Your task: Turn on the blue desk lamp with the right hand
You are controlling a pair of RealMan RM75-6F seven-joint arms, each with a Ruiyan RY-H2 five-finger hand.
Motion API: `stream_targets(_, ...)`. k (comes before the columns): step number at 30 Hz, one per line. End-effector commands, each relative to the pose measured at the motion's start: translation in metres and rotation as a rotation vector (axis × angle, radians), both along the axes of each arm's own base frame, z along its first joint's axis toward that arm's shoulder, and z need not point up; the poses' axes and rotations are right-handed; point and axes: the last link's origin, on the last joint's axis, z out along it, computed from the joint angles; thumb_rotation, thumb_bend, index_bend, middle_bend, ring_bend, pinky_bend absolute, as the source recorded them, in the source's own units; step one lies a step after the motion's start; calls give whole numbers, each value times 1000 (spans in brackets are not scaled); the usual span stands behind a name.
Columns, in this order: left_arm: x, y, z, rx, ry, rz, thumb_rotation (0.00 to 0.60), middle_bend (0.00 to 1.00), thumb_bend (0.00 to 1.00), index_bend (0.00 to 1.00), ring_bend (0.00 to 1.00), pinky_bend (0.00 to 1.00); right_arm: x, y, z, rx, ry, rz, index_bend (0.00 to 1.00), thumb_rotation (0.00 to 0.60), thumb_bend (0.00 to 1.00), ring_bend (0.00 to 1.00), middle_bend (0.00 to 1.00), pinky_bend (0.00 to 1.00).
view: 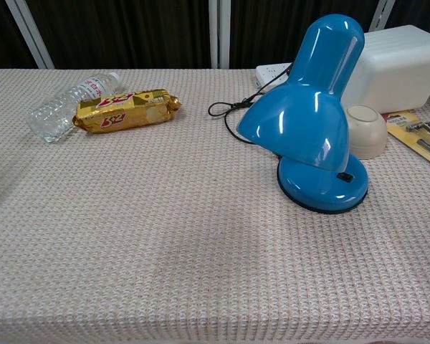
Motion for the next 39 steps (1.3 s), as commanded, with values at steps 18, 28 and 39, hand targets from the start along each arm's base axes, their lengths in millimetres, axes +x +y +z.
stream_targets(18, -3, -3, 2, 3, -7, 11, 600, 2, 91, 0, 0, 0, 30, -17, -53, 245, 117, 129, 0, 600, 900, 476, 570, 467)
stream_targets(28, -9, -6, 3, 6, -12, 26, 600, 2, 91, 0, 0, 0, 35, -17, -75, 305, 130, 99, 0, 600, 898, 567, 646, 486)
stream_targets(39, -10, -5, 1, 0, -17, 24, 600, 2, 91, 0, 0, 0, 47, -24, -94, 372, 169, 81, 0, 600, 896, 582, 662, 478)
